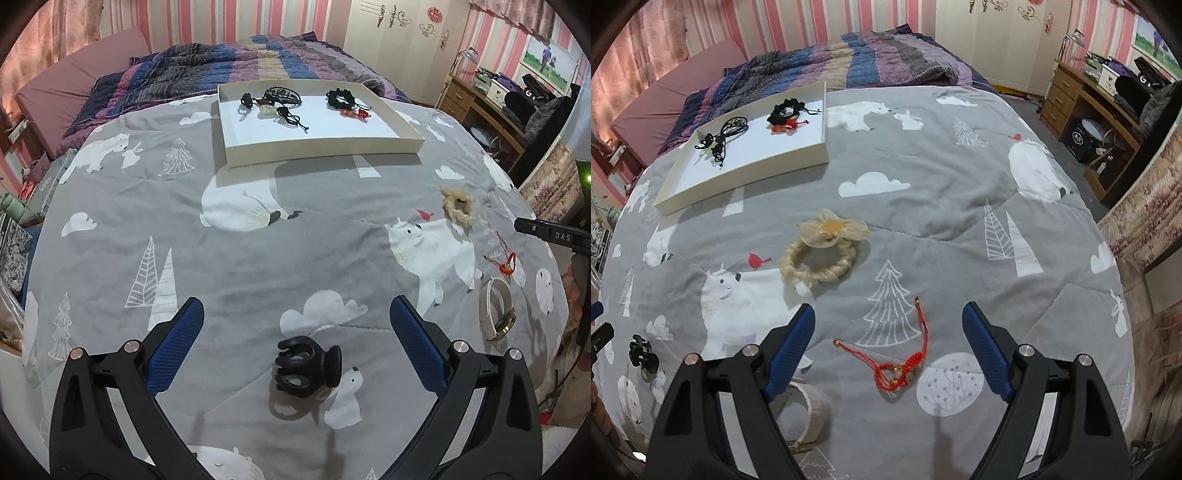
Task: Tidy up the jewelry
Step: 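Move the left tool toward the black claw clip while the right tool approaches the cream scrunchie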
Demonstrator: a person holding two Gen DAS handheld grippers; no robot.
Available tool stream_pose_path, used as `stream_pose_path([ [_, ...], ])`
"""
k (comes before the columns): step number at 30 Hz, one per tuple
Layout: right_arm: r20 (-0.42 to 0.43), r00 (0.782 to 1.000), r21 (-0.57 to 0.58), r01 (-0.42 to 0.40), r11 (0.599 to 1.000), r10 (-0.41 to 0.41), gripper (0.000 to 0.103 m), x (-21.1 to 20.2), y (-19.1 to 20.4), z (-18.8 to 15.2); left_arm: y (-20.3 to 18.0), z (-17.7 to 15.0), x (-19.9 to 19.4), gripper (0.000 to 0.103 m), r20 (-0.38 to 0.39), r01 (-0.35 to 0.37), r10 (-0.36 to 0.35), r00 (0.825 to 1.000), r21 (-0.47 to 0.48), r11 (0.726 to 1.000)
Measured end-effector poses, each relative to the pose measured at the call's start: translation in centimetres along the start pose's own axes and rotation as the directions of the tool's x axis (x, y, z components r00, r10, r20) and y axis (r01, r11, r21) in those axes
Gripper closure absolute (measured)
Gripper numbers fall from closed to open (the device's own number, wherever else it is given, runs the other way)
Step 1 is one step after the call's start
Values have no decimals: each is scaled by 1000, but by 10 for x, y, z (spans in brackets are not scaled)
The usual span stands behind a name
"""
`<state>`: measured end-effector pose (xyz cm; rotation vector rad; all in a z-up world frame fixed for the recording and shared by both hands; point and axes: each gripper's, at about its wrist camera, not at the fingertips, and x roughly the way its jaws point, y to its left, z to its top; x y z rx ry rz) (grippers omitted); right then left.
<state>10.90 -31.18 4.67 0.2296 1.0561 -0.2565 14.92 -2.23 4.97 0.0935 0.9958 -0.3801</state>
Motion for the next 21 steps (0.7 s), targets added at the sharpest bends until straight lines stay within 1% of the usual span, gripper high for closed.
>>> stream_pose_path([
  [5,4,1000,16,9,1000,-10,21,1,-5,-6,0,-7,5,3,-12,6,-6,1000,-4,1000],
  [10,-19,1000,23,6,1000,-6,21,10,-8,-14,3,-14,14,3,-37,10,-11,999,-16,1000],
  [15,-20,1000,32,6,999,-6,21,13,-9,-13,5,-18,19,3,-50,17,-18,999,-21,1000],
  [21,-26,1000,36,-5,999,6,21,19,-6,-10,1,-28,26,3,-71,22,-22,997,-4,1000],
])
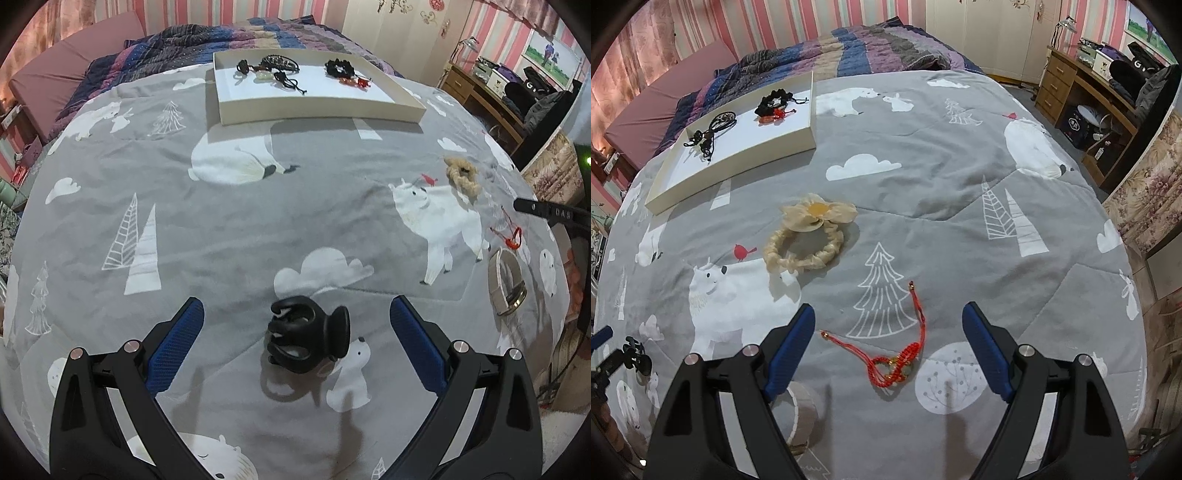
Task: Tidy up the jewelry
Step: 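Move the left tool toward the black claw clip while the right tool approaches the cream scrunchie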
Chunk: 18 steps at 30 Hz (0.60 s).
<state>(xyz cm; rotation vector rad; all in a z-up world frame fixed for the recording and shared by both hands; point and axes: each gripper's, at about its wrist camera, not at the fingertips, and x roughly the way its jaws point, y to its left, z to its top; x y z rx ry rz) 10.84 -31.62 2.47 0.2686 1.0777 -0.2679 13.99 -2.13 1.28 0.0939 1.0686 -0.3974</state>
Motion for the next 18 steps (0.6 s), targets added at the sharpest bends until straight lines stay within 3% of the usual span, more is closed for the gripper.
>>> stream_pose_path([
  [18,-22,999,-4,-24,1000,23,21,22,16,21,-7,-9,11,7,-22,10,-9,1000,40,999],
])
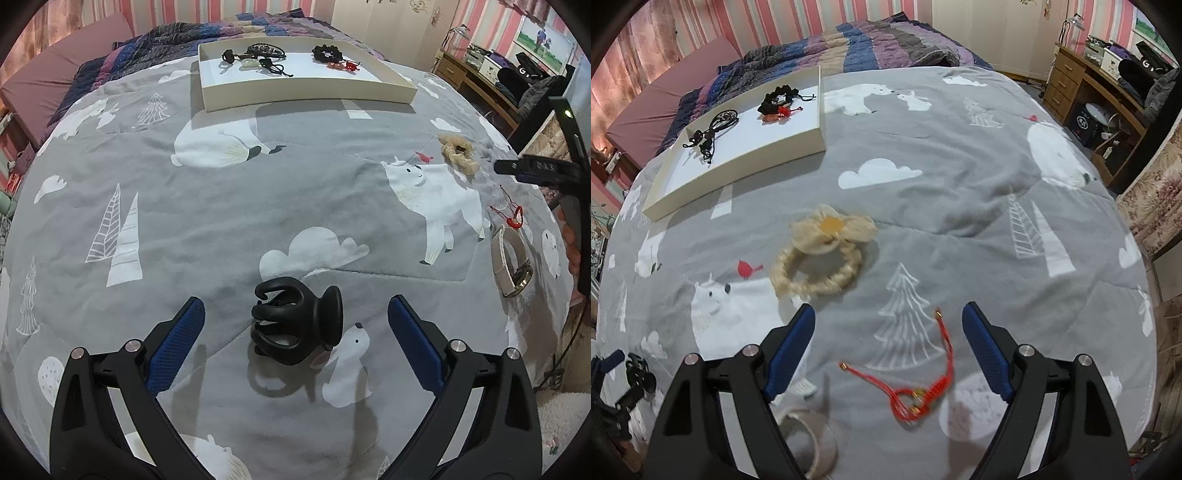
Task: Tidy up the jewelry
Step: 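Grasp the black claw clip with the left tool while the right tool grasps the cream scrunchie, then carry the claw clip with the left tool while the right tool carries the scrunchie into the tray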
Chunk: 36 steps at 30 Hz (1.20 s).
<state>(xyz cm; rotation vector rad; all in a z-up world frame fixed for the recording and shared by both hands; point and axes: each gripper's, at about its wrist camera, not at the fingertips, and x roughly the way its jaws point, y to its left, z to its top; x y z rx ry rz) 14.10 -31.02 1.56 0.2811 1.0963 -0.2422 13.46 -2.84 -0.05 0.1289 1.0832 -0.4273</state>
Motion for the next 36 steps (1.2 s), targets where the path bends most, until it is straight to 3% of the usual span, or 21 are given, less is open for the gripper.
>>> stream_pose_path([
  [2,-6,1000,-8,1,1000,-1,21,6,5,5,0,1,1,10,-3,5,-5,1000,4,1000],
  [6,-13,1000,-17,8,1000,-8,21,19,13,17,1,2,8,30,-34,30,-29,999,2,1000],
  [10,-22,1000,-34,19,999,-20,23,33,20,26,-1,-1,15,39,-55,34,-33,998,16,999],
  [11,-25,999,-38,24,999,-25,26,36,21,26,-1,-2,17,44,-61,34,-33,998,19,999],
  [13,-46,999,-42,23,999,-25,43,44,22,27,-1,-2,17,48,-59,27,-26,998,24,999],
  [15,-71,997,-42,15,999,-18,51,53,21,28,1,0,17,58,-61,25,-24,998,30,999],
  [17,-60,998,-50,23,998,-26,53,55,23,29,3,1,18,58,-64,33,-32,997,27,999],
  [21,-53,998,-73,13,997,-17,90,55,26,32,7,5,19,59,-58,35,-33,998,23,999],
  [22,-52,998,-78,14,997,-19,92,55,27,32,7,6,19,59,-57,35,-33,998,27,999],
  [29,4,1000,-94,3,996,-2,95,34,32,46,11,35,7,59,-12,44,-43,999,44,998],
  [36,100,992,-121,-58,991,71,95,2,63,92,32,124,5,59,71,47,-47,996,5,999],
])
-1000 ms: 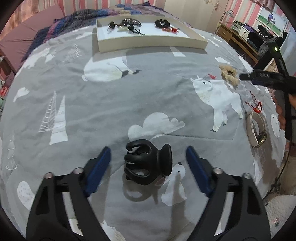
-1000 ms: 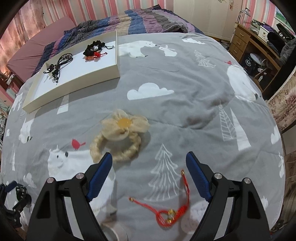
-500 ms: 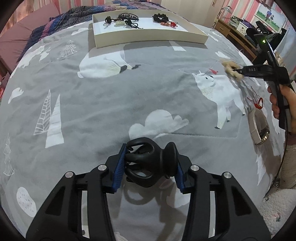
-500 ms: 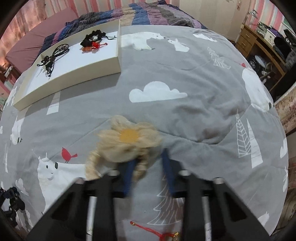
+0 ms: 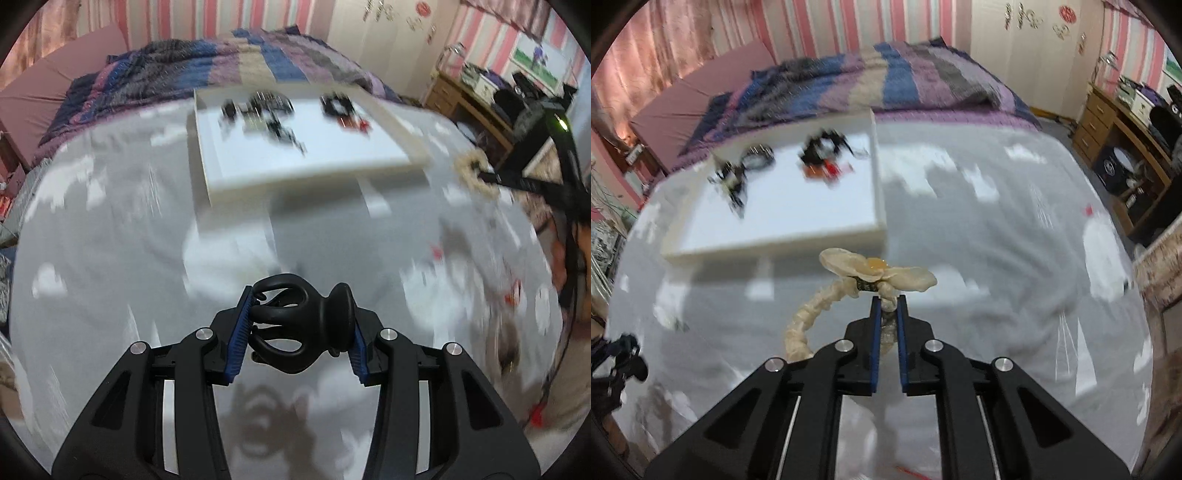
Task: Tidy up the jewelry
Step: 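Carry the claw clip with the left tool while the right tool carries the scrunchie into the tray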
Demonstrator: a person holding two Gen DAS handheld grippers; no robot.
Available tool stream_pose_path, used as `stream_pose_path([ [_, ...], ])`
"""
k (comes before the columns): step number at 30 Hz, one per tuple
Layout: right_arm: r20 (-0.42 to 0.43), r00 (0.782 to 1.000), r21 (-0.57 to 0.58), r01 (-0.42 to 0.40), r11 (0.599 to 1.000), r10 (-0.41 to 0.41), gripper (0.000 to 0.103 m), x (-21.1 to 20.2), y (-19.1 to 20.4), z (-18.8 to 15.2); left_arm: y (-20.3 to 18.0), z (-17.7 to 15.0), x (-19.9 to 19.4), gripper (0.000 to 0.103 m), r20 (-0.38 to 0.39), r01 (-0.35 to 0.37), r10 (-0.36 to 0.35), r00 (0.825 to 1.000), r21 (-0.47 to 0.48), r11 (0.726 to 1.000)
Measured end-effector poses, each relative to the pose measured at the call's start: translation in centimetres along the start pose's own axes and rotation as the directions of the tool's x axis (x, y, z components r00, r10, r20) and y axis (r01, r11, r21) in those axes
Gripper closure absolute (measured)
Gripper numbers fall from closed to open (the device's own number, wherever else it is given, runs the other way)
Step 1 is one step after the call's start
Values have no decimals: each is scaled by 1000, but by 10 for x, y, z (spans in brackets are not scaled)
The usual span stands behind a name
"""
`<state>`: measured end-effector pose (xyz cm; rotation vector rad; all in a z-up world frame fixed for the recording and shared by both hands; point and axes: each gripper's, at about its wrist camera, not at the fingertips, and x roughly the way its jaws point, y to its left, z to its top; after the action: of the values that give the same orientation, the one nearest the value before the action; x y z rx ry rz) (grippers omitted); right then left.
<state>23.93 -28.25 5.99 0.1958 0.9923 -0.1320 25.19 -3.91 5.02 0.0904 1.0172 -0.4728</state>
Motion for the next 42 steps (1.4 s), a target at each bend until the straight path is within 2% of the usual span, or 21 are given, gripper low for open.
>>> stream_pose_path([
  [7,14,999,-14,-43,999,43,95,13,37,62,21,106,32,59,51,-64,67,996,-76,995],
  [9,0,998,-23,-57,998,57,95,27,50,80,29,134,51,59,32,-86,90,995,-106,991],
  [13,-38,997,-42,-71,997,69,95,64,77,104,41,164,100,59,-43,-107,102,994,-153,982],
  [19,-70,994,-23,-80,997,78,95,126,103,120,48,162,148,59,-82,-119,105,991,-187,975],
  [23,-83,995,-39,-67,997,63,95,147,111,118,51,158,164,59,-94,-112,94,991,-207,972],
  [27,-91,995,-65,-54,996,48,95,155,115,114,43,157,166,58,-86,-135,121,989,-173,976],
  [34,-101,995,-104,-36,994,25,86,155,122,113,44,156,164,56,-85,-135,121,989,-179,975],
  [35,-98,995,-103,-30,994,20,83,153,122,114,44,155,162,54,-85,-138,124,989,-180,974],
  [37,-83,996,-95,-27,995,19,63,147,118,114,40,156,159,49,-78,-141,129,989,-171,975],
  [38,-75,997,-90,-28,996,21,60,144,116,115,38,156,156,44,-71,-145,135,988,-167,975],
  [42,-57,998,-56,-44,997,41,60,124,105,117,30,155,134,26,-30,-153,150,988,-160,975],
])
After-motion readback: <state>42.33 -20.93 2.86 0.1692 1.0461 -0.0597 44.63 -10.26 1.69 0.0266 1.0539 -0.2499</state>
